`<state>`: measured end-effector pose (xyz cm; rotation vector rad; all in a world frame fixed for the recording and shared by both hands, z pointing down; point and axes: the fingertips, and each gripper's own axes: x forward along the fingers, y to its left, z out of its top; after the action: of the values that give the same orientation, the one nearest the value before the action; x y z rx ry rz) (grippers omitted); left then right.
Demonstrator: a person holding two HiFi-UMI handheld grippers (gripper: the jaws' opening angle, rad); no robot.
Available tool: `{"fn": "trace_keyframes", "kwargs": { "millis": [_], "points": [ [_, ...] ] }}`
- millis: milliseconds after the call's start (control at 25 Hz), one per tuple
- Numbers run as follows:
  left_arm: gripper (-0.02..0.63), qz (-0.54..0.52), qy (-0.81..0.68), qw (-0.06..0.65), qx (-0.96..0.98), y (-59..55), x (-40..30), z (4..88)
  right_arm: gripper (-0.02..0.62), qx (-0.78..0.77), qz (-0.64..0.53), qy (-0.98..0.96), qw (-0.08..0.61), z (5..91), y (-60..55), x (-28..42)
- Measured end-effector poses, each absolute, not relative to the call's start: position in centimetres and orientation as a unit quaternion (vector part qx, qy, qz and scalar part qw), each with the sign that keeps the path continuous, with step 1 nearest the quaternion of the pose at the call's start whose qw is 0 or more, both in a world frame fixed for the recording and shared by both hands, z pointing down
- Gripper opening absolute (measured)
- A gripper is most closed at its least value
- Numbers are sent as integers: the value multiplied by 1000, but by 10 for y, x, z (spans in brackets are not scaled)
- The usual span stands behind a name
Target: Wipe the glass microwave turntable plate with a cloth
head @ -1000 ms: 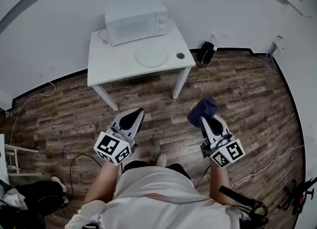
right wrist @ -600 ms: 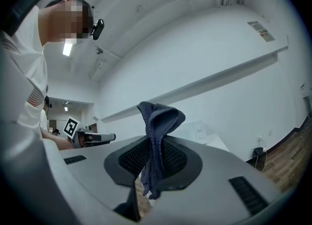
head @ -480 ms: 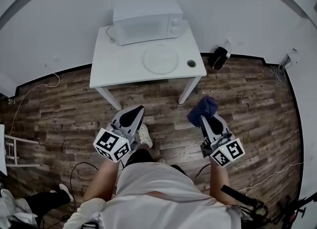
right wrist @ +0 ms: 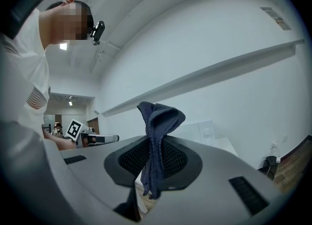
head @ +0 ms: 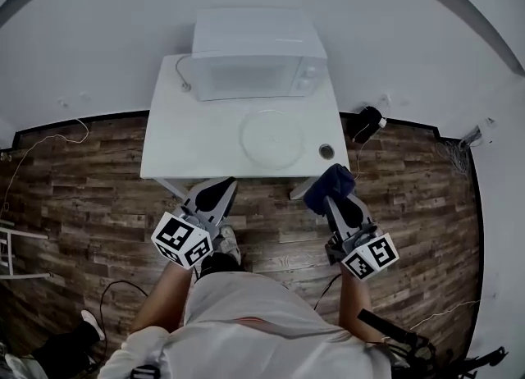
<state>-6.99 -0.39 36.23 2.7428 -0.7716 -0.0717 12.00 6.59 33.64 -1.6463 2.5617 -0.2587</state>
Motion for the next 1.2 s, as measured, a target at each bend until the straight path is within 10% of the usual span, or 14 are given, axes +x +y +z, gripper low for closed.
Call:
{"fn": "trace_keyframes", "kwargs": {
  "millis": [1200],
  "points": [
    [11,3,-474,130,871,-217,-51,399,61,-305,-283,909,-11,433,-223,109]
  ]
}}
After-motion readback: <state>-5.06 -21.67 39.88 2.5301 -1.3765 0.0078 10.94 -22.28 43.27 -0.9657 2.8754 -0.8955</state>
